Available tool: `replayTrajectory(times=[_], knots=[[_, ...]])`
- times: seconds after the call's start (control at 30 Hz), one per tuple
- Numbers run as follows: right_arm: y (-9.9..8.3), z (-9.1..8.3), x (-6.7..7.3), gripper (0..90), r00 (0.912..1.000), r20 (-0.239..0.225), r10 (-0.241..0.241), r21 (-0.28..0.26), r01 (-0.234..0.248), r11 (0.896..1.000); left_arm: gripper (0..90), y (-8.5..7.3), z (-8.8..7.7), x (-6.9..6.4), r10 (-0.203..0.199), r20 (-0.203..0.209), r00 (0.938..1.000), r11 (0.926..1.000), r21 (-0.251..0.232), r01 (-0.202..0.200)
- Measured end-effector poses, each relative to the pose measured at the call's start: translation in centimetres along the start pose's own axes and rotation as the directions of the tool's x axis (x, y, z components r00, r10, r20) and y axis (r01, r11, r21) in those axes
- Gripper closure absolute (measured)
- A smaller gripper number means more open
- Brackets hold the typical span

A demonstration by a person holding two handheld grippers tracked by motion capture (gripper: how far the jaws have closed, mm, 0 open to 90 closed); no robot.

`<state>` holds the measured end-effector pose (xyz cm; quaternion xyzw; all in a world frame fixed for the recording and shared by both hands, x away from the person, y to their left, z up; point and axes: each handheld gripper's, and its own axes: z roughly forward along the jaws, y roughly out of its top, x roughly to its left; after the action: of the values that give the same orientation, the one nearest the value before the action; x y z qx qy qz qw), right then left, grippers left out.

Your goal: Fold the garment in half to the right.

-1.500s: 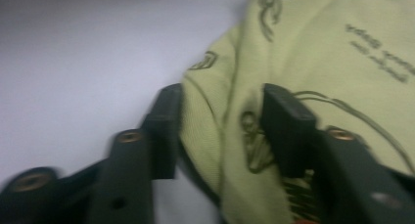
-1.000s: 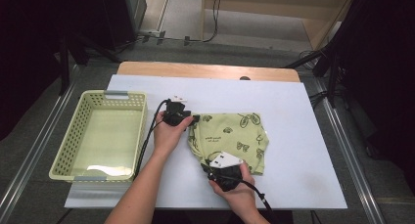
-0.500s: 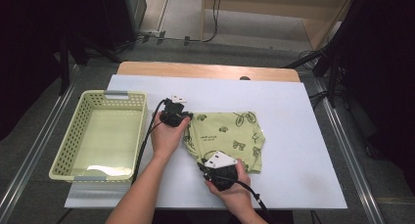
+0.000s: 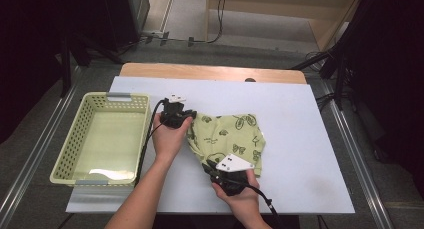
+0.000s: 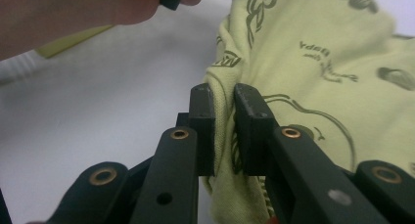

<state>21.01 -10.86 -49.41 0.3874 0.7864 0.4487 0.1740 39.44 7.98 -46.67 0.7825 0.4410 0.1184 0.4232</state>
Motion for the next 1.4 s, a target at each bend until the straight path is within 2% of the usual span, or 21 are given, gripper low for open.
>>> replayTrajectory(times=[0.17, 0.33, 0.5, 0.63, 0.8, 0.97, 1.1, 1.17, 1.4], knots=[[-0.7, -1.8, -1.0, 76.4, 0.9983, 0.016, 0.056, -0.063, -0.055, 0.997, 80.9, 1.1, -0.1, -1.7, 0.023, 0.042, 0.9988, 0.9992, -0.035, -0.022], [-1.5, -2.9, -2.0, 75.6, 0.9973, 0.012, 0.072, -0.056, -0.072, 0.996, 81.2, 2.0, 0.4, -3.5, 0.041, 0.066, 0.997, 0.9974, -0.062, -0.037], [-1.8, -3.5, -2.6, 75.6, 0.9934, 0.01, 0.114, -0.077, -0.113, 0.991, 81.9, 3.1, 1.5, -5.3, 0.063, 0.079, 0.9949, 0.9952, -0.08, -0.057], [-1.8, -3.8, -3.0, 75.6, 0.9917, 0.01, 0.129, -0.085, -0.127, 0.988, 82.8, 4.0, 2.6, -6.8, 0.087, 0.095, 0.9917, 0.9934, -0.083, -0.08], [-2.2, -4.3, -4.0, 76.0, 0.9835, 0.018, 0.18, -0.096, -0.177, 0.979, 83.8, 4.7, 4.3, -8.0, 0.095, 0.121, 0.9881, 0.9935, -0.074, -0.087], [-2.8, -5.2, -4.9, 76.0, 0.9775, 0.037, 0.208, -0.105, -0.203, 0.974, 84.5, 4.8, 6.0, -9.0, 0.091, 0.133, 0.9869, 0.9948, -0.057, -0.084], [-3.4, -5.7, -5.8, 75.9, 0.9658, 0.054, 0.254, -0.101, -0.247, 0.964, 84.5, 4.8, 7.4, -10.0, 0.095, 0.136, 0.9861, 0.995, -0.042, -0.09], [-3.9, -5.9, -6.2, 76.0, 0.9567, 0.059, 0.285, -0.094, -0.279, 0.956, 84.5, 4.8, 8.3, -10.5, 0.105, 0.134, 0.9855, 0.9945, -0.023, -0.102], [-4.9, -6.4, -7.5, 75.9, 0.9418, 0.106, 0.319, -0.06, -0.314, 0.947, 84.6, 4.3, 11.1, -11.6, 0.106, 0.128, 0.9861, 0.9937, 0.023, -0.109]])
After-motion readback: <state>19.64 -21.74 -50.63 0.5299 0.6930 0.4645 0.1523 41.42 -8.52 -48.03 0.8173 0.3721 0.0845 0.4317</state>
